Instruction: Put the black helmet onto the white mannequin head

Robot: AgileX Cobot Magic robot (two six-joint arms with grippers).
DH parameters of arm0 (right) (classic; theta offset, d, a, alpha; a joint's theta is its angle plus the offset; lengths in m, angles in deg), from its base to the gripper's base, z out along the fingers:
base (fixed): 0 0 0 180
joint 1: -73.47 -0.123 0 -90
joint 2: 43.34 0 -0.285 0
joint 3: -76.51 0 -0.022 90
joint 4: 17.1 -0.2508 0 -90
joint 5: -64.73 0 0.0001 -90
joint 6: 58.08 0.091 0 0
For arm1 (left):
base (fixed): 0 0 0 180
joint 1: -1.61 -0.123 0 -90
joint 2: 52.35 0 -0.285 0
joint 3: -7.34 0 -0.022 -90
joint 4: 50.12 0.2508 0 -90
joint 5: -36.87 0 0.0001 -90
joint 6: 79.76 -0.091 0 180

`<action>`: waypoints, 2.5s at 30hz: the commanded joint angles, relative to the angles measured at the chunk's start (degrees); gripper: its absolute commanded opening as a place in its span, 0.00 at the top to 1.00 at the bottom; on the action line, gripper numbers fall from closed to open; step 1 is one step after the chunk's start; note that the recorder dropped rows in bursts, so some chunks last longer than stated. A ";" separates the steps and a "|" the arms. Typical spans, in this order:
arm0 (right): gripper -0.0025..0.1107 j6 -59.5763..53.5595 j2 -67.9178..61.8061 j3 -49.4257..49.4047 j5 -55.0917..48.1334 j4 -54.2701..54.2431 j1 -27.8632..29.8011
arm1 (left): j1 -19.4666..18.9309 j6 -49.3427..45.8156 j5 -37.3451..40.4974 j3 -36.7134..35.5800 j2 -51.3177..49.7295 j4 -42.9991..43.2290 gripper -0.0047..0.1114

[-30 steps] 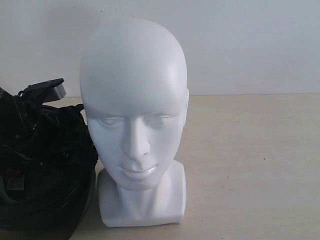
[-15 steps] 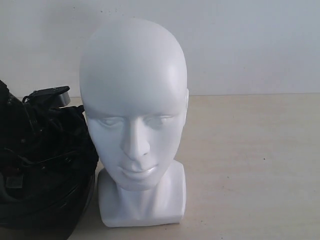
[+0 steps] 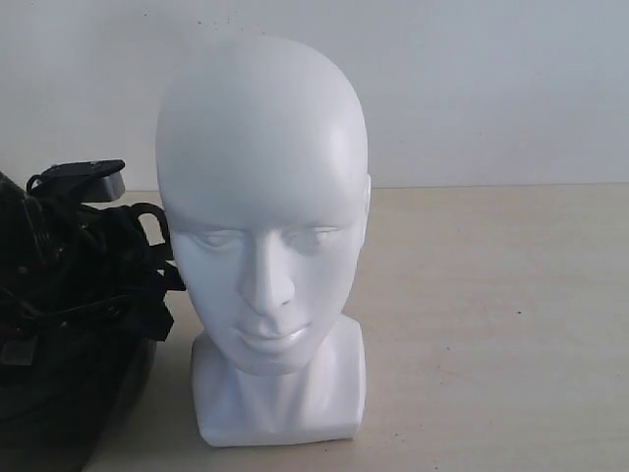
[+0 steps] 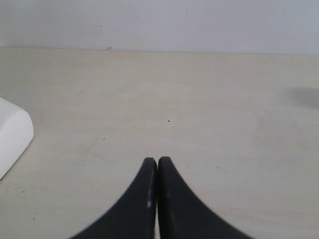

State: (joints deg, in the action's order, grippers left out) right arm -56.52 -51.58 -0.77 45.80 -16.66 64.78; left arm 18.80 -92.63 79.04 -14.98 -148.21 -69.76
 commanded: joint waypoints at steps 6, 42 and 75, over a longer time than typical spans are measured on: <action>0.98 -0.22 0.45 0.06 0.49 0.13 0.21 | 0.08 -0.04 -2.24 0.10 0.75 -2.02 0.40; 0.98 -0.22 0.45 0.06 0.38 0.13 0.21 | 0.19 -4.37 -13.26 0.10 -10.55 -7.33 0.75; 0.98 -0.22 0.45 0.06 0.38 0.13 0.21 | 0.06 12.87 6.25 -0.36 25.13 14.75 0.92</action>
State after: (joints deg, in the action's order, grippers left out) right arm -56.52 -51.58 -0.77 45.80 -16.66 64.78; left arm 18.77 -79.76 85.33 -15.72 -127.62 -56.54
